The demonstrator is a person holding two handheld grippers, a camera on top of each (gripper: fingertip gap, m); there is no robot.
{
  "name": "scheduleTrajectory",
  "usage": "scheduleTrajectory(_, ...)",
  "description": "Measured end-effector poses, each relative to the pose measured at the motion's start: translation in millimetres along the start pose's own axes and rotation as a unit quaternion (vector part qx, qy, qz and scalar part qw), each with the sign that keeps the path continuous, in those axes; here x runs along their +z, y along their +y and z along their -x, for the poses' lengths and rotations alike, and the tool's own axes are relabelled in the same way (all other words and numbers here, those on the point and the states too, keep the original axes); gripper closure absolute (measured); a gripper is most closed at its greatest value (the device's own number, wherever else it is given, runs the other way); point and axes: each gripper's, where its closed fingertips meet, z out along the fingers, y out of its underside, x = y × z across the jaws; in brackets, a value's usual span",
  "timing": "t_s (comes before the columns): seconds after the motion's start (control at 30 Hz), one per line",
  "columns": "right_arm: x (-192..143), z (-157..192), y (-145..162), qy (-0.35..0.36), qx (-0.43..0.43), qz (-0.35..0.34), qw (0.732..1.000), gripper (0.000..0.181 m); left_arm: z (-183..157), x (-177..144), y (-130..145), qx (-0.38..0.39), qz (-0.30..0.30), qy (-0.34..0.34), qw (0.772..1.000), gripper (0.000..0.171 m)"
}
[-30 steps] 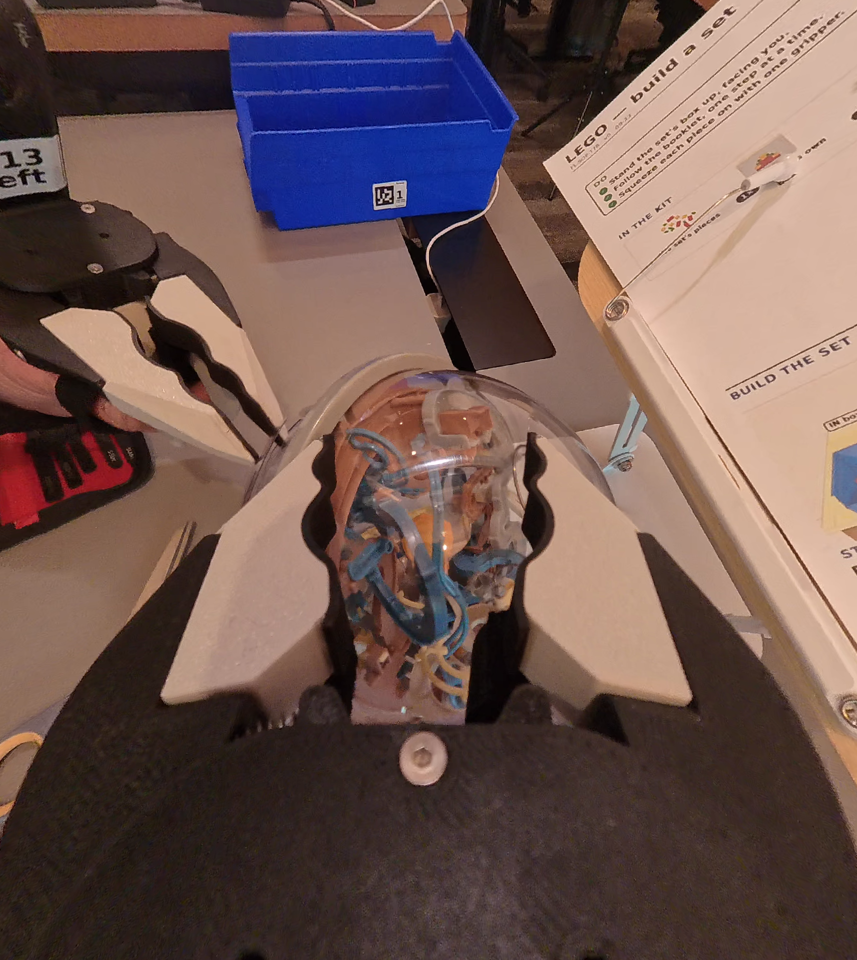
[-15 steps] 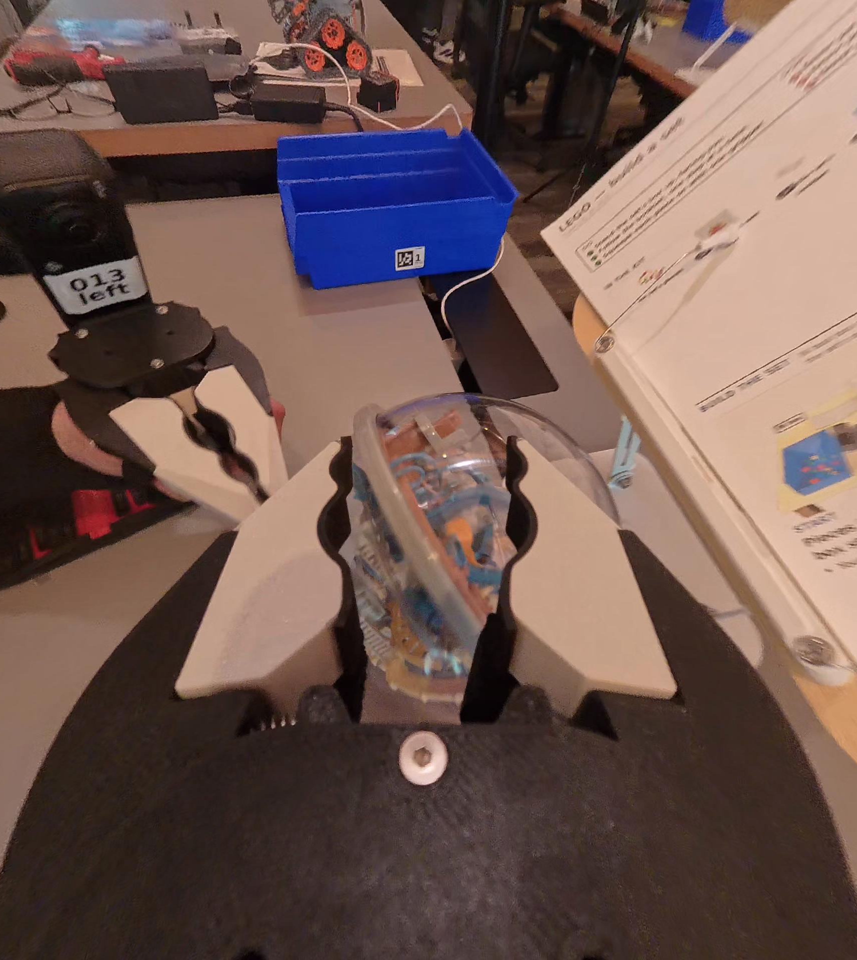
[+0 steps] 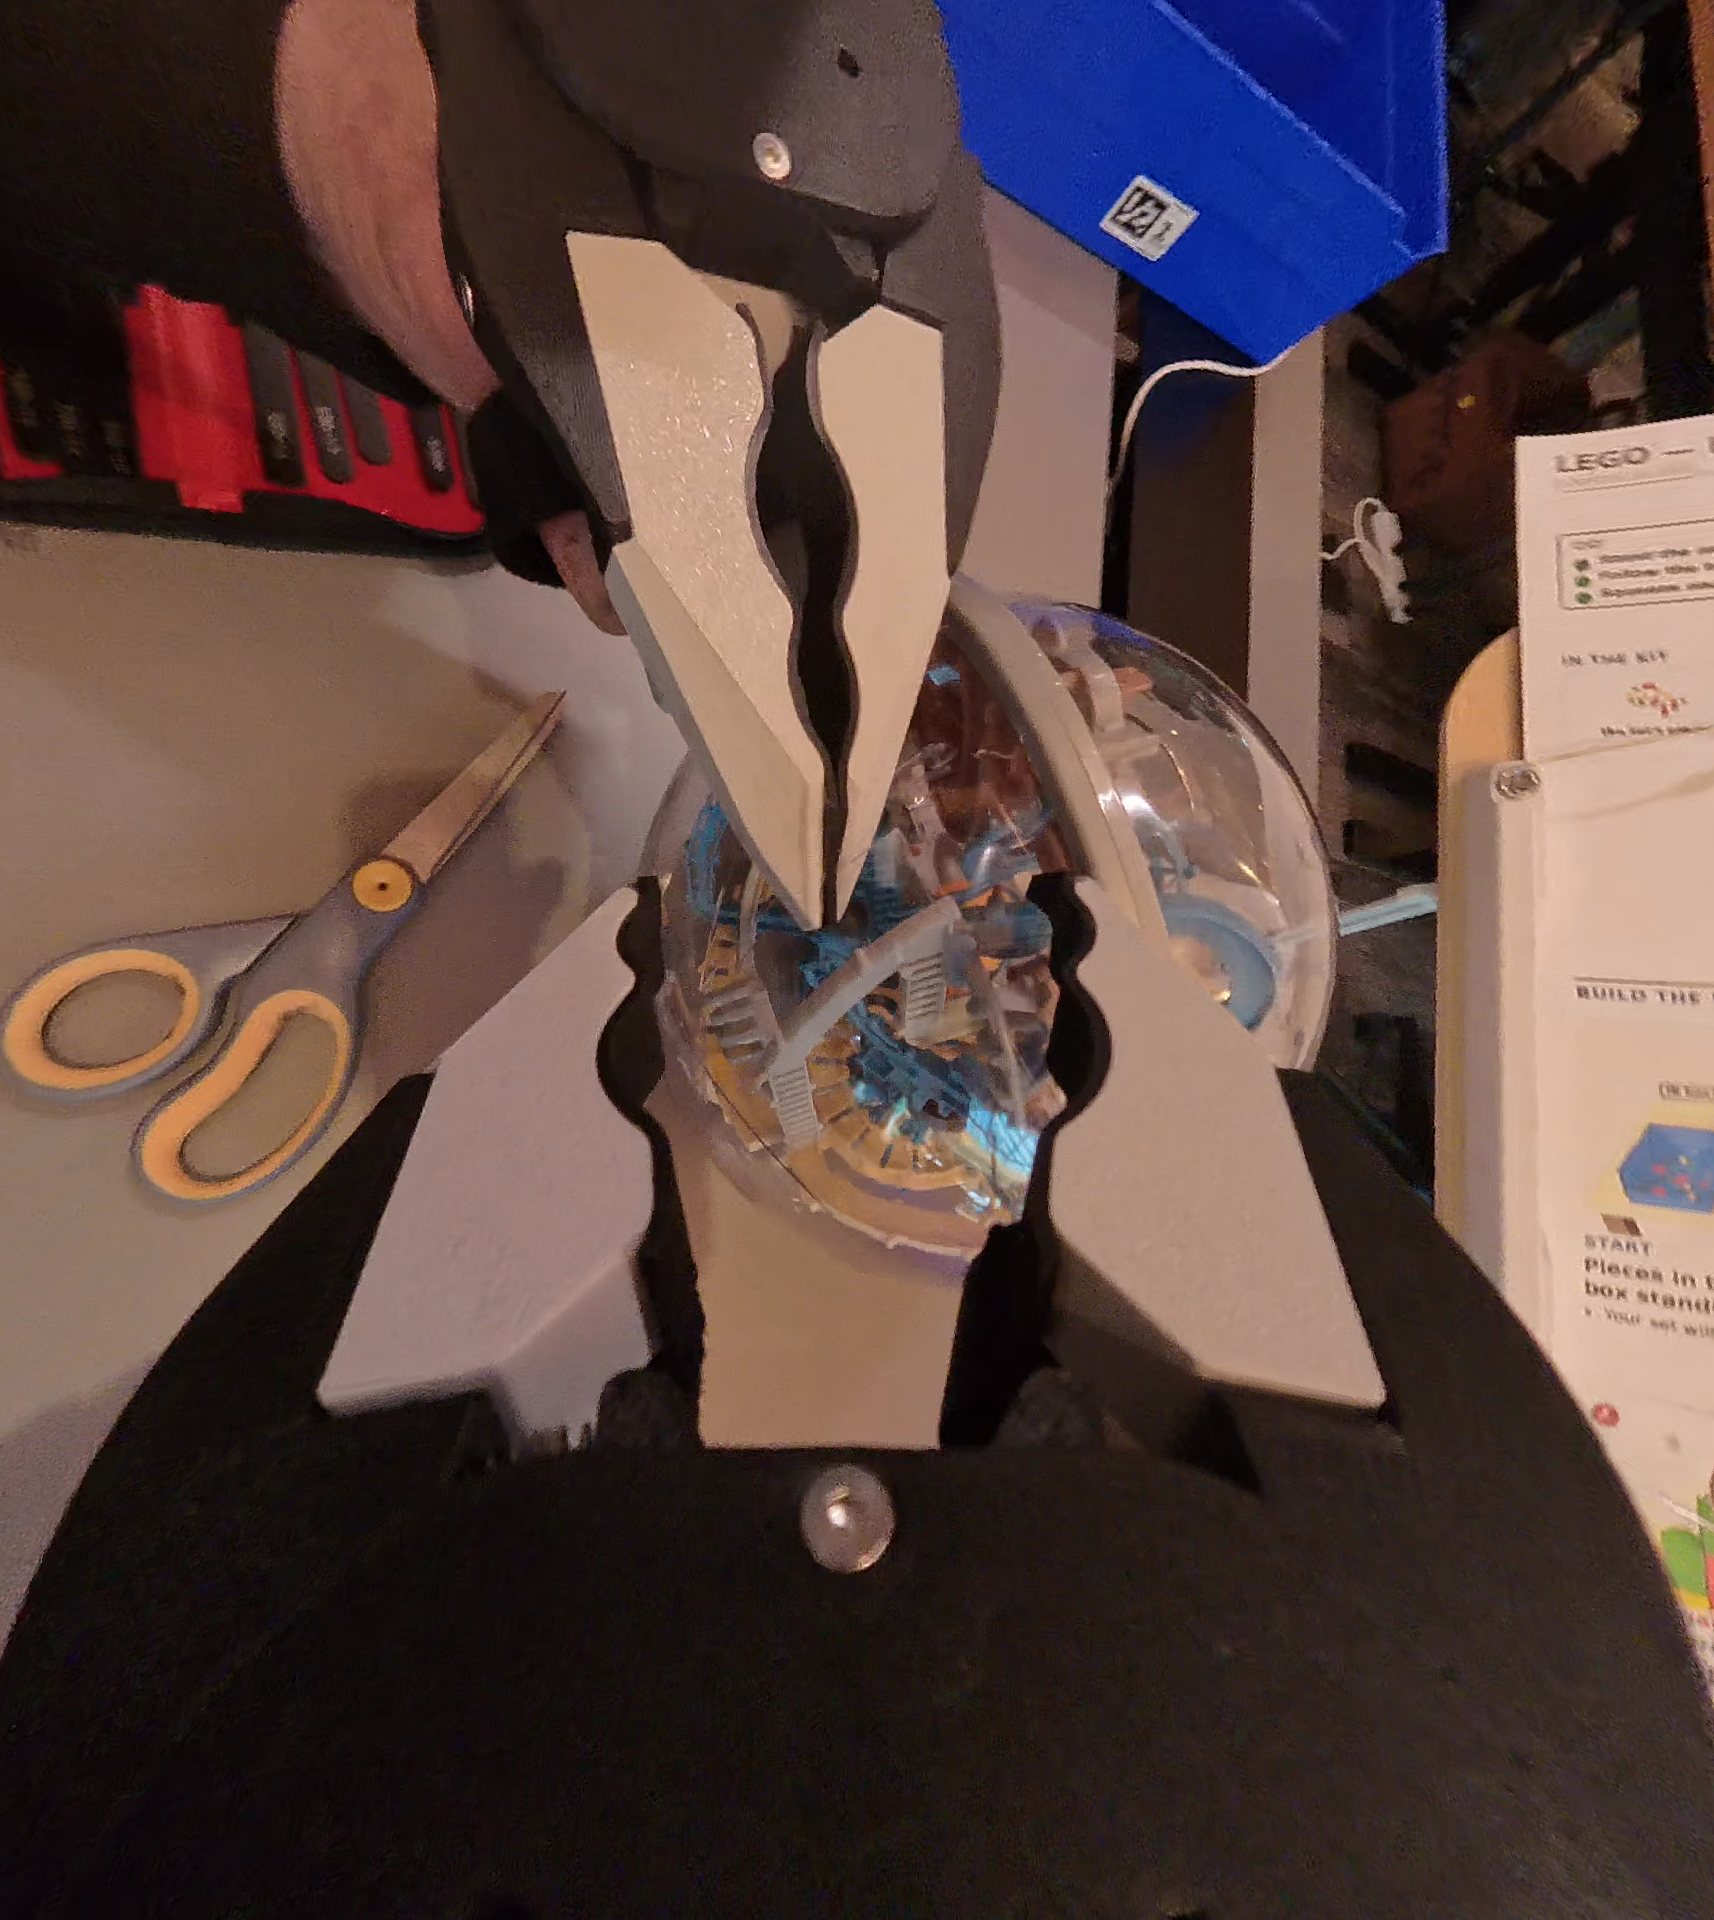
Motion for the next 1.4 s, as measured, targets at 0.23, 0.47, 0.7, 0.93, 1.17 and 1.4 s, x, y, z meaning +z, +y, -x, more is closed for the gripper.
scheduleTrajectory(0.23, -11, 29, 2, -0.176, -0.044, 0.076, 0.98, 0.15, -27, -4, 2, 0.045, 0.03, 0.067, 0.996, 0.171)
scheduleTrajectory(0.47, -10, 56, 8, -0.265, -0.038, 0.095, 0.959, 0.172, -41, -2, 12, 0.06, 0.064, 0.089, 0.992, 0.171)
scheduleTrajectory(0.7, -11, 50, -13, -0.243, 0.034, 0.011, 0.969, 0.174, -38, -18, 0, 0.07, 0.101, 0.058, 0.991, 0.171)
scheduleTrajectory(0.93, -8, 66, -5, -0.232, 0.013, 0.031, 0.972, 0.179, -32, -36, -14, 0.074, 0.112, 0.023, 0.991, 0.131)
scheduleTrajectory(1.17, -7, 62, -13, -0.207, 0.024, 0.016, 0.978, 0.181, 9, -26, -9, 0.202, 0.177, -0.141, 0.953, 0.13)
scheduleTrajectory(1.4, -5, 73, -38, -0.184, 0.03, -0.024, 0.982, 0.181, 4, -15, -17, 0.165, 0.123, -0.11, 0.972, 0.126)
